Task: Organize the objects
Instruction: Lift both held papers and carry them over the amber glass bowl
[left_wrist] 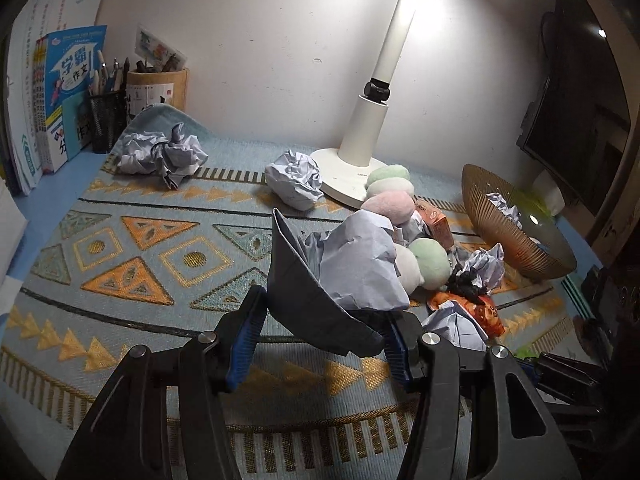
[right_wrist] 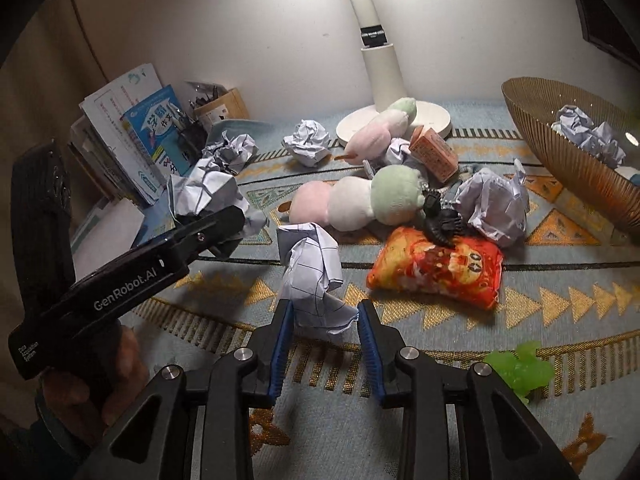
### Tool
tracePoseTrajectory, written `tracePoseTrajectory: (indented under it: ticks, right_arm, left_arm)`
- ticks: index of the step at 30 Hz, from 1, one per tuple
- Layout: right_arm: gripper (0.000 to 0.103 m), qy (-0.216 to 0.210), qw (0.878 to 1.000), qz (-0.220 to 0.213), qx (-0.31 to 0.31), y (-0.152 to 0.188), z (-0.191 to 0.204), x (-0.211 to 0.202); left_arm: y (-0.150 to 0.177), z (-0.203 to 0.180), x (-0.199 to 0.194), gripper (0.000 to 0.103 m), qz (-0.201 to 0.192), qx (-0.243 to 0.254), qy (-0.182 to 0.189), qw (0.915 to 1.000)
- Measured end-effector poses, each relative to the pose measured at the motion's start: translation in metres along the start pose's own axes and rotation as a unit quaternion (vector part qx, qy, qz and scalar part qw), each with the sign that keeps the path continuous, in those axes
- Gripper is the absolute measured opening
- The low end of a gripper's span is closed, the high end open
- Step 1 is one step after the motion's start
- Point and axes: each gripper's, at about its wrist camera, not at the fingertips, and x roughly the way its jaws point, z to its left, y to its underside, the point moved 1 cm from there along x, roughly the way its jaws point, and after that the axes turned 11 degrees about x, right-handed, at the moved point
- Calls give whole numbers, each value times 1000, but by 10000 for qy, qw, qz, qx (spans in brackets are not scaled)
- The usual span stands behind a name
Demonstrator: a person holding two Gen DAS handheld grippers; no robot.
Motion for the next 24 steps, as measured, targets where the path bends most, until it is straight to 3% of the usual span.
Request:
tracePoseTrajectory:
  ticks: [16,17,19,20,21,24]
  right_arm:
    - [33,-67,9996,-122,242,0,-10,-5]
    - [37,-63,9995,-140,294,0,-12,-7]
    - [58,-70,9991,-166,383,1,-15,-11]
    - [77,-23,9988,-234,426,0,-17,-14]
    - [90,47,9982,-344,480,-1,-19,-17]
    - [90,-151,9978,-415,500,-1,-21,-24]
  left_arm:
    - [0,-5,-3,52,-60,129,47,9999]
    - [0,-4,-3,52,-63,106,53,9999]
    - [0,-2,-4,52,-74,56,77,9999]
    - [0,-1,-6,52,-91,33,81,9999]
    - [0,0,-7,52,-107,13,94,9999]
    - [0,2,-8,52,-132,-46,166,9998]
